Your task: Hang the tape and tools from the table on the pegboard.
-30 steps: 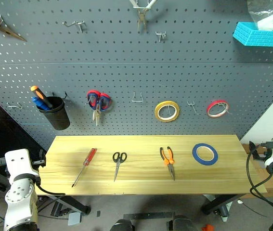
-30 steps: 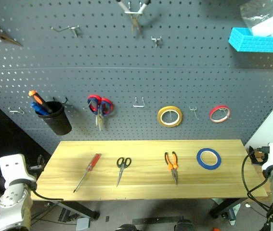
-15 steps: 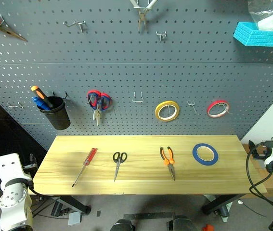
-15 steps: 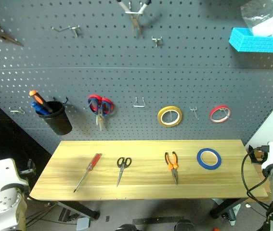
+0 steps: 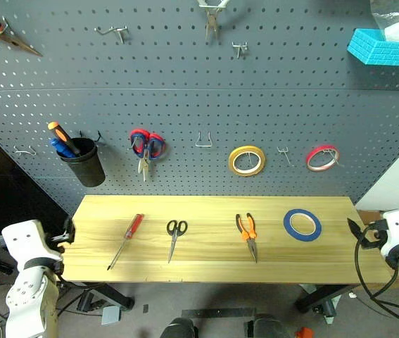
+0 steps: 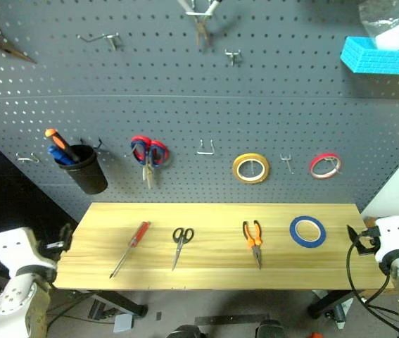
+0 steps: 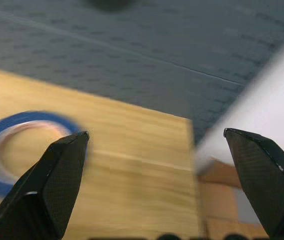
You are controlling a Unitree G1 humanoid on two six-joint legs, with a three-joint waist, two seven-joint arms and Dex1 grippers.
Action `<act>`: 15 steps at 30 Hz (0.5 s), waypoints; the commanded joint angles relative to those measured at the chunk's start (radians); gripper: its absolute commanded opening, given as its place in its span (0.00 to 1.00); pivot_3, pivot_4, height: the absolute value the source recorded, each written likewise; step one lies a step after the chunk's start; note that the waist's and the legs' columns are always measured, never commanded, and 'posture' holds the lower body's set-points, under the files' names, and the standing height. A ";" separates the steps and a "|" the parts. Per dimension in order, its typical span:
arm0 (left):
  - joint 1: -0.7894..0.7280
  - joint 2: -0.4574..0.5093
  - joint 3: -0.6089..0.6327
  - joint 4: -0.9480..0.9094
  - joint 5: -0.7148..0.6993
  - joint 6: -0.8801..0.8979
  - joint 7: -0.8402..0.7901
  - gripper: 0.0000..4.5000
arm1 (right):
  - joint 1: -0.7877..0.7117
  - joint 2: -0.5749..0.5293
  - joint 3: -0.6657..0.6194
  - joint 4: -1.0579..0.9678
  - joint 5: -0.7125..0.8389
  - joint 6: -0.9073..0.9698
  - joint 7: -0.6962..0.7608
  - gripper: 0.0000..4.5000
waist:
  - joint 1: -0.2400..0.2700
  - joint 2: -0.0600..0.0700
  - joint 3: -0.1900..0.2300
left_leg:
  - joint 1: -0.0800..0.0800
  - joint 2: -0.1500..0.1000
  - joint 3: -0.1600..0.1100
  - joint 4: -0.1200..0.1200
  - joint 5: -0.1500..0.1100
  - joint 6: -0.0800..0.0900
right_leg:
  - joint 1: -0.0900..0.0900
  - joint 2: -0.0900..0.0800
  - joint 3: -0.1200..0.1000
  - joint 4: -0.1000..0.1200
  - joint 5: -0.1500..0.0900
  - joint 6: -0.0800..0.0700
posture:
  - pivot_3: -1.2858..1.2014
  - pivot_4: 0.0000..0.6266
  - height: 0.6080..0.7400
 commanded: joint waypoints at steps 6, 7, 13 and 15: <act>-0.037 0.174 -0.233 -0.222 -0.024 0.068 -0.371 0.95 | 0.048 -0.016 0.070 -0.415 0.040 0.310 0.059 1.00 | -0.005 0.006 0.047 | -0.002 0.001 0.001 -0.001 0.000 0.000 | -0.002 0.000 0.000 0.000 0.000 -0.001 | 0.50 0.27 1.00; -0.041 0.201 -0.258 -0.239 -0.028 0.075 -0.423 0.95 | 0.044 -0.016 0.084 -0.455 0.033 0.355 0.052 1.00 | -0.006 0.007 0.055 | -0.002 0.001 0.001 -0.001 0.000 0.000 | -0.003 0.000 0.000 0.000 0.000 -0.001 | 0.50 0.29 1.00; -0.138 0.285 -0.351 -0.258 -0.056 0.146 -0.606 0.95 | -0.034 -0.014 0.191 -0.581 0.014 0.631 0.027 1.00 | -0.012 0.005 0.094 | -0.015 0.001 0.001 0.000 0.000 0.000 | -0.018 0.001 0.001 0.001 0.000 -0.002 | 0.48 0.39 1.00; -0.188 0.290 -0.372 -0.245 -0.057 0.164 -0.643 0.95 | -0.084 -0.002 0.228 -0.581 -0.001 0.695 0.008 1.00 | -0.016 0.002 0.112 | -0.019 0.001 0.000 0.000 0.000 0.000 | -0.021 0.001 -0.001 0.002 0.000 -0.003 | 0.48 0.41 1.00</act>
